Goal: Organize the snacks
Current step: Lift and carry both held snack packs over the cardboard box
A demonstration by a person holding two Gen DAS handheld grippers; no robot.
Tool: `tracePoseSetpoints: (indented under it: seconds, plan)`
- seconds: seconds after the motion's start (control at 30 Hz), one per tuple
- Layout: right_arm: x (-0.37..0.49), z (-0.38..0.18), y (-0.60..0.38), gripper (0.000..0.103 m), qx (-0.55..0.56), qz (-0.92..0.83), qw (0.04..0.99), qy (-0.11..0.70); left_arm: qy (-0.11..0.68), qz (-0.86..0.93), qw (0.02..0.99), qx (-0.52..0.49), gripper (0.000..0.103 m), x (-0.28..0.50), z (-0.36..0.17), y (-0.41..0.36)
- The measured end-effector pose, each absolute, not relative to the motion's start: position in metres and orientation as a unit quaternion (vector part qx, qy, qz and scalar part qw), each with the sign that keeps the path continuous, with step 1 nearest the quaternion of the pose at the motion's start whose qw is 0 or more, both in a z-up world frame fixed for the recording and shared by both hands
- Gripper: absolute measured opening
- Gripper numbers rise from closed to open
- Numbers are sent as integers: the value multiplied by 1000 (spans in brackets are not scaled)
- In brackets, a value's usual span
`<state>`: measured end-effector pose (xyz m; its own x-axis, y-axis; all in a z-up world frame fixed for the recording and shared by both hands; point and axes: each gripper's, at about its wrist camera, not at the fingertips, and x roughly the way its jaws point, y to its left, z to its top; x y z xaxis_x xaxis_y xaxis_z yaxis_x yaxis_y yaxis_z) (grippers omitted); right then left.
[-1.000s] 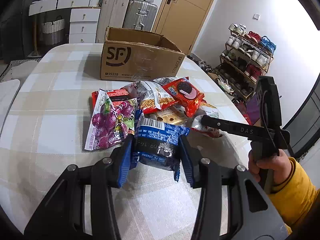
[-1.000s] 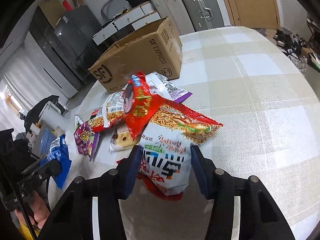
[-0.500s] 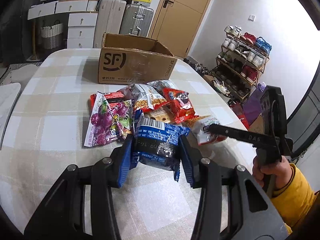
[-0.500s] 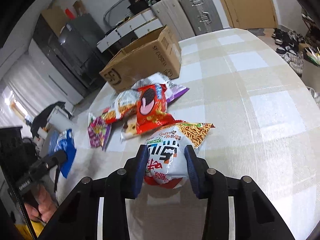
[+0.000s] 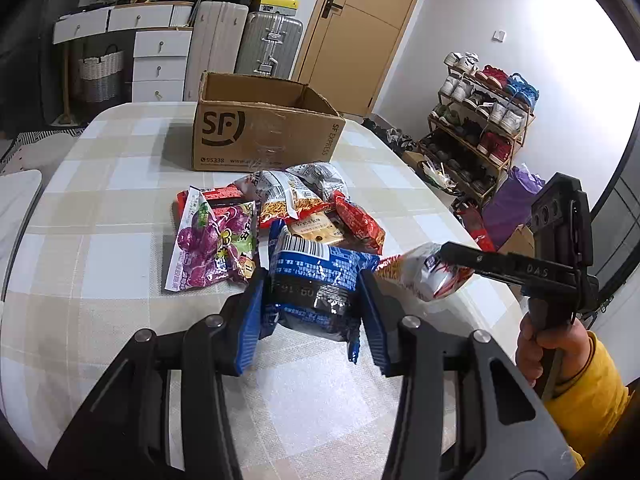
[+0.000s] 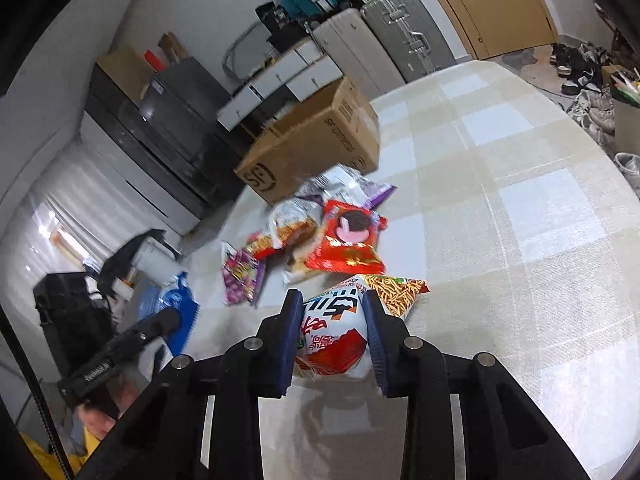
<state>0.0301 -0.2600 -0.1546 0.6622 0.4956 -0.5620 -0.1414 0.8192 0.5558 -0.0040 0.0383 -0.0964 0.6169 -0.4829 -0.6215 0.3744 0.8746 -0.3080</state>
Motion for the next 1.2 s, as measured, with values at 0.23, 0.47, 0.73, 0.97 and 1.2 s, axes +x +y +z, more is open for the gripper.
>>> tracePoseSetpoints:
  seconds: [0.23, 0.47, 0.73, 0.97, 1.2]
  plan:
    - [28, -159, -227, 33, 104, 163, 892, 409, 371, -241, 894, -73, 42, -6, -96, 36]
    - [44, -170, -217, 68, 83, 154, 879, 444, 373, -243, 893, -71, 42, -7, -97, 36]
    - [66, -184, -205, 54, 111, 181, 868, 450, 379, -242, 890, -74, 42, -2, -101, 36]
    - [48, -162, -209, 51, 143, 206, 884, 394, 374, -236, 894, -76, 42, -3, -97, 40]
    - [34, -120, -219, 51, 181, 226, 891, 351, 354, -233, 903, -75, 42, -11, -80, 41]
